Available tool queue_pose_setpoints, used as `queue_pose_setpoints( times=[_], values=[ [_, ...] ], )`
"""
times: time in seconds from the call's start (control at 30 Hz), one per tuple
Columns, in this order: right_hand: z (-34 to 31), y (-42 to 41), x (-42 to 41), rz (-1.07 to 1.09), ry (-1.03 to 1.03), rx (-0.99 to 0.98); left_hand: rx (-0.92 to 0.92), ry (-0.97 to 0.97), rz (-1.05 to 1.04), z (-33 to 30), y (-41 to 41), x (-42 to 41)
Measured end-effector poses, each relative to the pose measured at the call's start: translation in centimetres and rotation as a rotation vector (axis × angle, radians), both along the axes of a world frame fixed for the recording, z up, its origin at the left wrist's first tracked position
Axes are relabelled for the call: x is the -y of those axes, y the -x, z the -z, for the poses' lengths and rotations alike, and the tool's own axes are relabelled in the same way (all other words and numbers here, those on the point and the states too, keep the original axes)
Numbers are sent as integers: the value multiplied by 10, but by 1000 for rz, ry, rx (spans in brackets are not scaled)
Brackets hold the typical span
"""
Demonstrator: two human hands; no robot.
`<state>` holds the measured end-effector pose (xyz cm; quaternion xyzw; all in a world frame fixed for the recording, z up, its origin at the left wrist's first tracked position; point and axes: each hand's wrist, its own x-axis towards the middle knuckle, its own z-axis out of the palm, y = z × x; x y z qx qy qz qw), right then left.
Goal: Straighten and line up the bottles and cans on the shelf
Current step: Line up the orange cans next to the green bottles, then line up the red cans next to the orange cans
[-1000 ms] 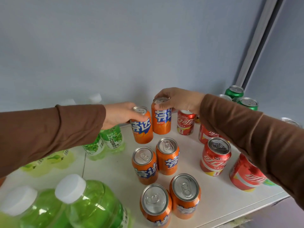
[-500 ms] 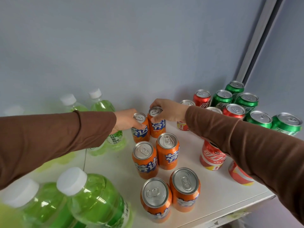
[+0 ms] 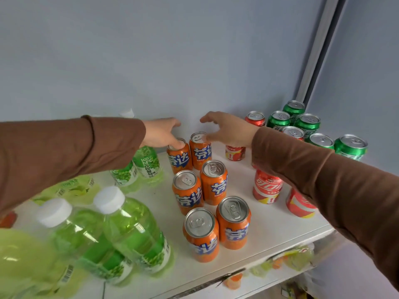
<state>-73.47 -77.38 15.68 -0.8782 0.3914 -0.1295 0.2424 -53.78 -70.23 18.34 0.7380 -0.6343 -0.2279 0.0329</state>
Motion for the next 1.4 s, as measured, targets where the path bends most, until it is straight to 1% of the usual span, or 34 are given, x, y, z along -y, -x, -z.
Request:
queue_pose_setpoints(
  times=[0.1, 0.17, 0.33, 0.4, 0.47, 0.57, 0.7, 0.77, 0.83, 0.97, 1.13, 1.23, 1.3, 1.4],
  values=[
    [-16, 29, -17, 0, 138, 6, 163, 26, 100, -30, 11, -14],
    [-26, 51, -27, -1, 224, 12, 217, 60, 134, -48, 24, -27],
    [-47, 119, -60, -21, 341, 90, 387, 184, 222, -78, 77, -75],
    [-49, 152, -73, -45, 365, 131, 422, 232, 238, -79, 106, -97],
    [-46, 184, -84, -71, 392, 172, 415, 301, 238, -72, 137, -116],
    [-28, 227, -96, -107, 392, 219, 353, 413, 224, -51, 182, -139],
    [11, 277, -110, -152, 368, 270, 243, 503, 199, -6, 243, -162],
    [39, 293, -115, -168, 321, 296, 221, 527, 159, 22, 266, -172],
    [68, 301, -121, -182, 256, 315, 200, 504, 106, 53, 281, -181],
    [127, 299, -132, -206, 215, 258, 191, 425, 6, 120, 286, -191],
    [179, 278, -135, -186, 284, 179, 193, 411, -80, 185, 279, -190],
    [200, 269, -132, -143, 356, 168, 210, 526, -125, 209, 279, -185],
    [209, 266, -130, -105, 397, 205, 213, 622, -164, 220, 279, -183],
    [217, 262, -129, -70, 441, 266, 204, 711, -208, 231, 282, -181]
  ],
)
